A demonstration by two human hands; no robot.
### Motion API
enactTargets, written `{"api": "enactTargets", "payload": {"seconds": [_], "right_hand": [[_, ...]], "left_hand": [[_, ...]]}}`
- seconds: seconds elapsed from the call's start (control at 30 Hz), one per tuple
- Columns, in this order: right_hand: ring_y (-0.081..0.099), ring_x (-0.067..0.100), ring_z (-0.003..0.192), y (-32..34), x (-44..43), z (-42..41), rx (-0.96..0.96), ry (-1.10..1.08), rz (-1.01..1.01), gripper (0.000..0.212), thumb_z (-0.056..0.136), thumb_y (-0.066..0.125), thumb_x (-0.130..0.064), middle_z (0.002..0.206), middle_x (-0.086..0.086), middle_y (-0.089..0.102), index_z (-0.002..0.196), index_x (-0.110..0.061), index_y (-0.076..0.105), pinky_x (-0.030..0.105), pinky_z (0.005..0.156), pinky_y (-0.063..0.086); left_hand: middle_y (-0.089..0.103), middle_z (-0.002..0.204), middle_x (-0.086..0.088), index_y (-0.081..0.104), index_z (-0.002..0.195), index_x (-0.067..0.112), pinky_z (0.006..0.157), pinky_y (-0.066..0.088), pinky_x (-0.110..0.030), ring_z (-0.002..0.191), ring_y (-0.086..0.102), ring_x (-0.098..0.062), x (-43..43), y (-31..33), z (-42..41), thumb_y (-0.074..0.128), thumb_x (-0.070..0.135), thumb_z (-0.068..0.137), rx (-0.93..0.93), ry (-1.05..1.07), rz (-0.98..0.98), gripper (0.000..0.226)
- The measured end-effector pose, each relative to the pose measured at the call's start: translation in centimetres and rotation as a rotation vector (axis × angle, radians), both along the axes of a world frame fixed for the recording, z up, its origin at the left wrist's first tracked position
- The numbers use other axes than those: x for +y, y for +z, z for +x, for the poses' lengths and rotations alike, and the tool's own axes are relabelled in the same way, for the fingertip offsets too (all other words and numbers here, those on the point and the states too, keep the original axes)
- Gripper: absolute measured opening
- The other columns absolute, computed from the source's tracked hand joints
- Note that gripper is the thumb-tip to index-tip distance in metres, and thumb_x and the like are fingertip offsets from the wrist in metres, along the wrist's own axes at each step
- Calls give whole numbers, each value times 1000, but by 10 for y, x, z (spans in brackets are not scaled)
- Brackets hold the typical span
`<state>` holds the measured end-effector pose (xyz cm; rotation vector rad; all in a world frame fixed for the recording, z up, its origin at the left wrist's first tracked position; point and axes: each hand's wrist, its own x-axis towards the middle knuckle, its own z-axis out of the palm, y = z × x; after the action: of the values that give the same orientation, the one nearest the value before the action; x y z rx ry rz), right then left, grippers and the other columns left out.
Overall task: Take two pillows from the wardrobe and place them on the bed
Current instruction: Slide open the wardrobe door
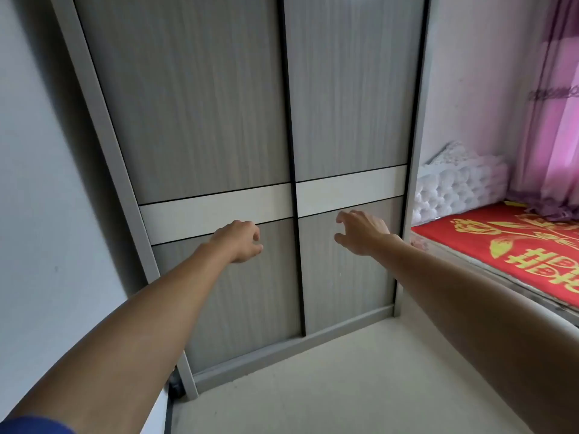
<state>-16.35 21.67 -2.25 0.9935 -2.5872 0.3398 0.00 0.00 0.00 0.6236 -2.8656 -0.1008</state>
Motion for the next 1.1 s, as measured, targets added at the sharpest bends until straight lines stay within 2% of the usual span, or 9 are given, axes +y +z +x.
{"api": "enactTargets", "payload": {"seconds": [0.17,0.6,0.73,0.93,1.1], "right_hand": [[60,26,99,-11,-43,-39,-6,-31,7,43,88,58,-34,122,3,61,128,-19,52,31,66,37],[60,26,96,-26,-172,-178,-77,-86,-18,43,87,57,-36,115,3,63,127,-21,52,31,64,39],[59,26,102,-35,-192,-222,-85,-115,-6,43,87,57,-38,120,2,62,127,-22,51,32,67,40],[60,27,99,-53,-230,-312,-106,-127,10,43,89,57,-39,117,4,63,127,-21,51,32,67,42],[58,27,105,-64,-265,-401,-142,-102,-1,43,88,56,-38,122,4,59,128,-21,51,31,70,39]], "left_hand": [[61,120,-8,61,116,21,81,42,-32,107,57,-27,-44,-12,-42,58,37,87,-17,-4,4,33],[59,123,-8,59,117,20,89,45,-35,110,56,-28,-182,-20,-181,57,36,88,-84,-51,51,34],[60,121,-8,60,118,21,90,46,-35,110,57,-28,-208,-33,-222,57,37,88,-108,-63,65,34],[60,122,-8,61,117,20,89,46,-35,109,57,-27,-250,-48,-306,57,37,88,-128,-68,74,33],[61,122,-7,60,120,21,92,47,-36,110,58,-27,-281,-49,-393,57,37,88,-103,-63,66,36]]}}
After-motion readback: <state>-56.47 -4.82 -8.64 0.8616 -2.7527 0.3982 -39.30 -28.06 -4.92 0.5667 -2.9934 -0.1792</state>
